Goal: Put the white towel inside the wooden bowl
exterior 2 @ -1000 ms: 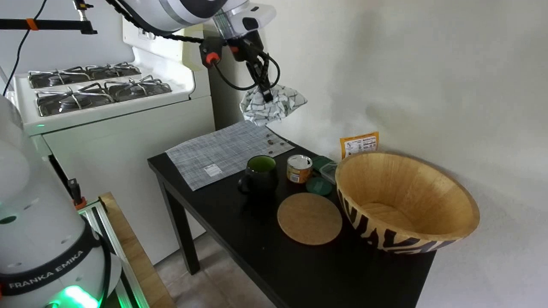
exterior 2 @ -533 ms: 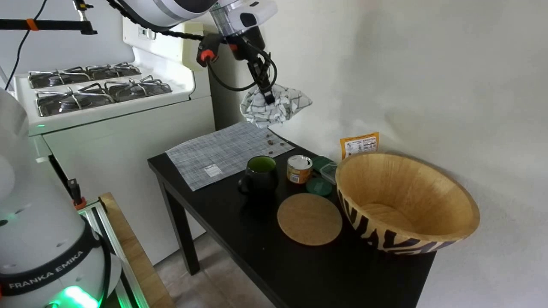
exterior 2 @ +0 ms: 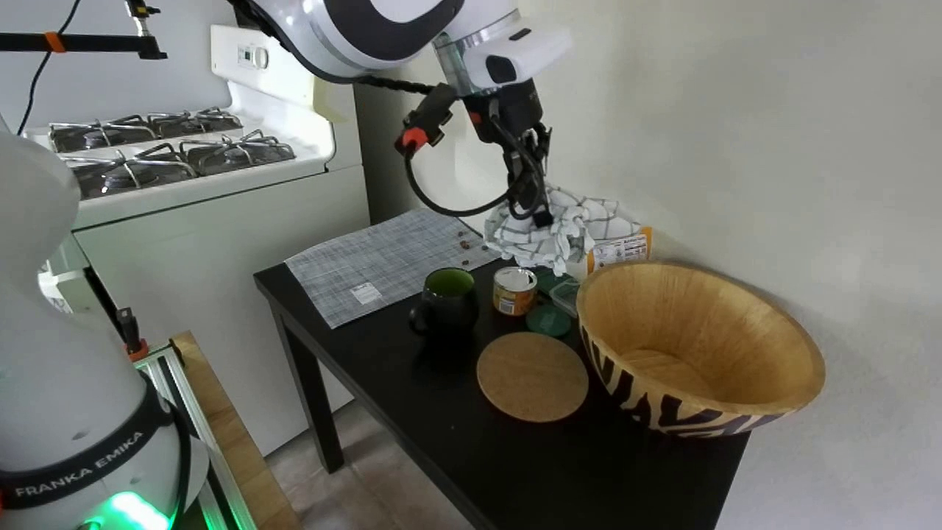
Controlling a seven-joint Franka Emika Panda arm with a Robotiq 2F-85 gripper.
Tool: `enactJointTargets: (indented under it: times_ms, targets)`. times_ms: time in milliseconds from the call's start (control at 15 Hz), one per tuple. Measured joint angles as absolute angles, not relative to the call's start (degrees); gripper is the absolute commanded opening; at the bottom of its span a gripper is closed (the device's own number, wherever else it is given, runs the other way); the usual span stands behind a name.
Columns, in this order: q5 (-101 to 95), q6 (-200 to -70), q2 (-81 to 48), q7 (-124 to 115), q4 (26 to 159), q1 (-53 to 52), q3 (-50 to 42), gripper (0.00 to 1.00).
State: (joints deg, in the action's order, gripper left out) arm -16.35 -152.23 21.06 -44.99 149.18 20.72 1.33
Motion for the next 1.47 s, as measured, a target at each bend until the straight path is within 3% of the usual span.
enactJointTargets:
  times_ms: [533,1467]
  targets:
    - [-15.3,-156.2,8.5,-47.1,139.4,27.0,-5.4,0.04]
    - [3.2,-148.3,-20.2,-40.0,113.2,18.2,-12.0,0.04]
